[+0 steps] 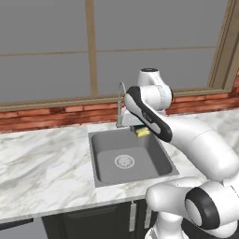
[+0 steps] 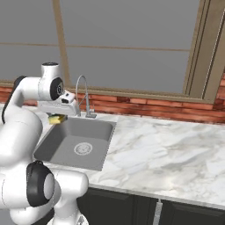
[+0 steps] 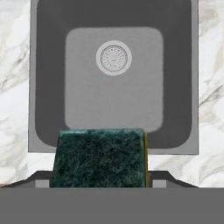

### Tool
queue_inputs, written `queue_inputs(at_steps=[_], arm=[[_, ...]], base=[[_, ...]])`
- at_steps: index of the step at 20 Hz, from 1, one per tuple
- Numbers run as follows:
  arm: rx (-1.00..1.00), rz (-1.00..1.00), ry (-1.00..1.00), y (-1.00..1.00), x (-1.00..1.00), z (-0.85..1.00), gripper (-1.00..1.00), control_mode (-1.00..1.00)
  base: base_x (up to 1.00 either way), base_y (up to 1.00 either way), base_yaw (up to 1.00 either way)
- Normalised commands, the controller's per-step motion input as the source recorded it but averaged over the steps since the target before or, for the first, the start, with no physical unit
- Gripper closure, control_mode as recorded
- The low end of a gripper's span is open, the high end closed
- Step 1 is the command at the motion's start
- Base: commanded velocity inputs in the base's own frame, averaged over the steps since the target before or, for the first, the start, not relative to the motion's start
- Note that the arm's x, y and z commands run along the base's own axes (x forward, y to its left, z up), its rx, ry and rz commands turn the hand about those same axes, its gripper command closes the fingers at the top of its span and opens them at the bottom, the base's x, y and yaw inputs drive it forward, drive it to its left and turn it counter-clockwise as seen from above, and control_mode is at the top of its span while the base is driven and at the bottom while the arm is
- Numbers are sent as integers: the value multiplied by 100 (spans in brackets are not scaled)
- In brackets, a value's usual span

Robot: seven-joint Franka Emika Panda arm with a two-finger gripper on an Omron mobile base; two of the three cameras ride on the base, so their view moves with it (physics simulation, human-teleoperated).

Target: Pick up the bar soap and sponge from the sink, and place them back in the cabinet, and close the cabinet doors.

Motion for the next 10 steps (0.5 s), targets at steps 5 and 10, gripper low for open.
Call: queue_inputs(at_steps=[5, 10], arm=[[0, -4, 7, -34, -18, 34, 100, -100], [0, 0, 2, -14, -23, 31, 100, -100]], base=[[0, 0, 0], [0, 0, 0]])
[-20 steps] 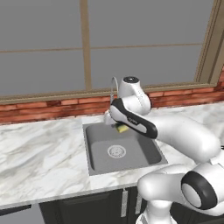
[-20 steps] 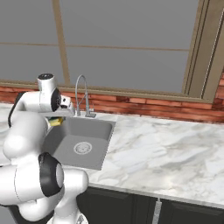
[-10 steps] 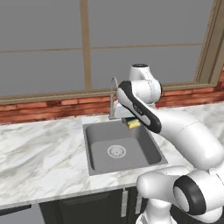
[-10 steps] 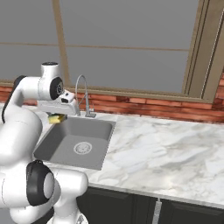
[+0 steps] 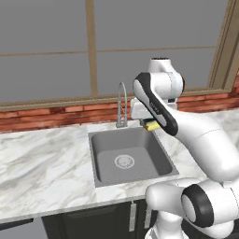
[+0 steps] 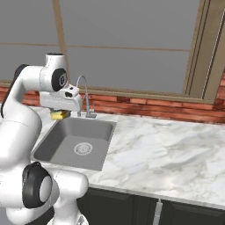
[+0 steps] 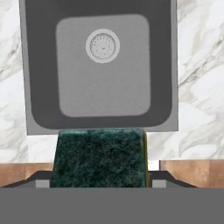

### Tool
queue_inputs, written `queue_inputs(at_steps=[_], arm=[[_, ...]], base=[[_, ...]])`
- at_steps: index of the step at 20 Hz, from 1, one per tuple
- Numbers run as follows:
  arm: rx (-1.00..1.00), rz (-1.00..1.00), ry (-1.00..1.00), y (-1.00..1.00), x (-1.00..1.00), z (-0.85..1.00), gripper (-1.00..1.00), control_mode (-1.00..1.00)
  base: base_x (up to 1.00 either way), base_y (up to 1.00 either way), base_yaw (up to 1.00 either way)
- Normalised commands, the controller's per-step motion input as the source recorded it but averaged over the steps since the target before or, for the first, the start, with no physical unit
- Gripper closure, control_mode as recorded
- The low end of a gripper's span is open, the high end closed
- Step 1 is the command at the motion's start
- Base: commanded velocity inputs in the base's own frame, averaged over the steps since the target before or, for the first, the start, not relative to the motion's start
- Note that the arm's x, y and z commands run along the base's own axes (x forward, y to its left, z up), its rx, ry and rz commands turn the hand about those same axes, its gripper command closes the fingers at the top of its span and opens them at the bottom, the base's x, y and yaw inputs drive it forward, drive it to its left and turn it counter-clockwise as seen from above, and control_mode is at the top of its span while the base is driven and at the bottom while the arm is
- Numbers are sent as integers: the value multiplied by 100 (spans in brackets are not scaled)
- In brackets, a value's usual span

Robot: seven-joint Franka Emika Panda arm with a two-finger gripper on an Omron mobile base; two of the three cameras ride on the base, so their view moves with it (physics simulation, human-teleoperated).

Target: Pick up the bar soap and sponge from the sink, and place them back in the cabinet, and close the cabinet doors.

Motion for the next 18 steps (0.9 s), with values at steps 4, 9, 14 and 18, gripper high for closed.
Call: queue_inputs(at_steps=[4, 9, 14, 18], arm=[[0, 2, 0, 0, -22, 29, 100, -100], [0, 6, -1, 0, -24, 27, 100, -100], [0, 6, -1, -5, -8, 4, 100, -100], [0, 0, 0, -26, -20, 8, 100, -100]], base=[[0, 0, 0], [0, 0, 0], [0, 0, 0], [0, 0, 0]])
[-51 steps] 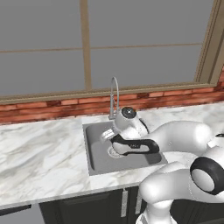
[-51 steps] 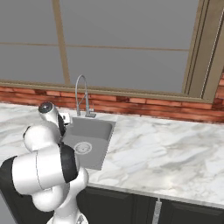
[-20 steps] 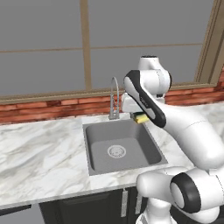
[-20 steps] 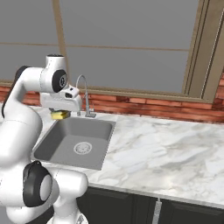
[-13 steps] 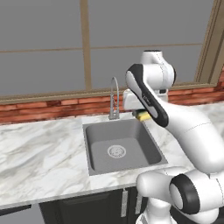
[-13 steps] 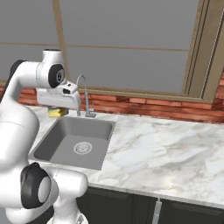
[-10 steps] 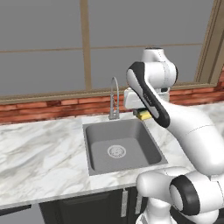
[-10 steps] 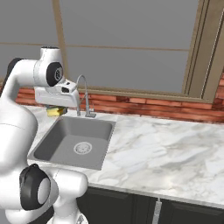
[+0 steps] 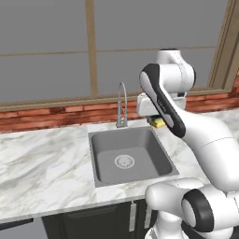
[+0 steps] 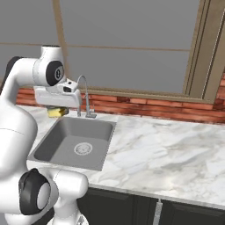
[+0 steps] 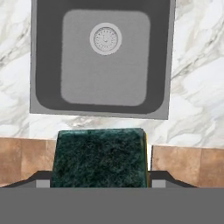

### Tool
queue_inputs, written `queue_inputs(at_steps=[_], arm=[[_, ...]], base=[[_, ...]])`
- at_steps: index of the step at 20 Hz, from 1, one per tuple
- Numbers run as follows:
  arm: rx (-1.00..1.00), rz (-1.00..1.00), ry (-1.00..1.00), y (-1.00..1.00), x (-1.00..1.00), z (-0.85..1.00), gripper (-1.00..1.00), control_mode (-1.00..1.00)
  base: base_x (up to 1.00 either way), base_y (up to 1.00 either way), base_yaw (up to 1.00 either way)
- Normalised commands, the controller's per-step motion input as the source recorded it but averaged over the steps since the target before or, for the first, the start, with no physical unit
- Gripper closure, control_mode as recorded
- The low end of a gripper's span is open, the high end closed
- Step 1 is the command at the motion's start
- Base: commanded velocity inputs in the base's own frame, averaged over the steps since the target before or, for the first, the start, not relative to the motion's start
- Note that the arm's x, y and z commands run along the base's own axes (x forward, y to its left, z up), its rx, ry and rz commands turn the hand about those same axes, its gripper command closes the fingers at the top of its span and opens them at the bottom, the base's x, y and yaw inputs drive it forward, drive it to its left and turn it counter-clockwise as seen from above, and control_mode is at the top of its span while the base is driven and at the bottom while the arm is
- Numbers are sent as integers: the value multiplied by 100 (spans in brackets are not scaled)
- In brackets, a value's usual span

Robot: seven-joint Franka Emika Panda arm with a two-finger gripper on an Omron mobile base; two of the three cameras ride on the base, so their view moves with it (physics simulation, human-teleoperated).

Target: Pick up the bar soap and sponge from the sink, and place them back in the cabinet, and close the cabinet doors.

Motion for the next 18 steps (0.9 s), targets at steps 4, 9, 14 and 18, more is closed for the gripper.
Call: queue_inputs(at_steps=[4, 9, 14, 18], arm=[[0, 0, 0, -33, -24, 15, 100, -100], [0, 0, 0, -32, -29, 24, 100, -100], [0, 0, 0, -18, -10, 23, 100, -100], [0, 0, -2, -10, 0, 16, 100, -100]], base=[[0, 0, 0], [0, 0, 0], [0, 0, 0], [0, 0, 0]])
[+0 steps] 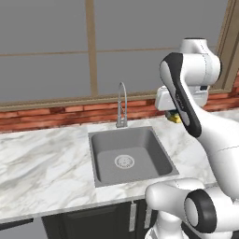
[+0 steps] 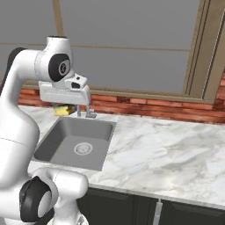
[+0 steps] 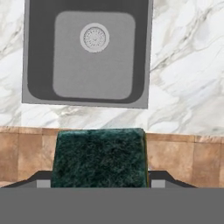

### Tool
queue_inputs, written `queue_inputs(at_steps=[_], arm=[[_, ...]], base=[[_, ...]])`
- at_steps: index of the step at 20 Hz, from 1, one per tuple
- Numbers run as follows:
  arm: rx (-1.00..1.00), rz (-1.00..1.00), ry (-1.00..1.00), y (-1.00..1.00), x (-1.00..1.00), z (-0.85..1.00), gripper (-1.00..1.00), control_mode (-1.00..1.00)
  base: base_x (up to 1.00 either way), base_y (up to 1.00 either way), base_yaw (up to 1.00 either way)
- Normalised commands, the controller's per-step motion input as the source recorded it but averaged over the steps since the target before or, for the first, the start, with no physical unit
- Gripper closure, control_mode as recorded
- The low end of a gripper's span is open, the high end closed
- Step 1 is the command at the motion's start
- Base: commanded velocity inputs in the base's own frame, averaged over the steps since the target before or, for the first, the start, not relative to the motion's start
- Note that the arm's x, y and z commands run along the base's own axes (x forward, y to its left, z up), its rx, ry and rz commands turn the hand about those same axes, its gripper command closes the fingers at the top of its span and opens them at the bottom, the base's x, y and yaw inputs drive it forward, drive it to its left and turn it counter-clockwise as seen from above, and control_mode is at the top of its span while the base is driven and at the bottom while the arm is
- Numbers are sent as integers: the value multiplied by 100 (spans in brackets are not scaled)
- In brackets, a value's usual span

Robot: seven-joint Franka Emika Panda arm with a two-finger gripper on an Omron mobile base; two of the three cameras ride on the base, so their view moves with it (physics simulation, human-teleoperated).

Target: Pick up the bar soap and sponge from the sink, and place them back in the cabinet, and close the cabinet doors.

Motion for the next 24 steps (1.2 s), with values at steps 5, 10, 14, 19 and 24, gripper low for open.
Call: queue_inputs(at_steps=[5, 10, 14, 19, 24], arm=[[0, 0, -2, -3, 0, 2, 100, -100], [0, 0, -1, -3, -2, 0, 100, 100], [0, 0, 0, 0, 0, 0, 100, 100], [0, 0, 0, 0, 0, 0, 100, 100], [0, 0, 0, 0, 0, 0, 100, 100]], base=[[0, 0, 0], [-3, -2, 0], [-37, -26, -6], [-66, -49, -27], [-60, -52, -46]])
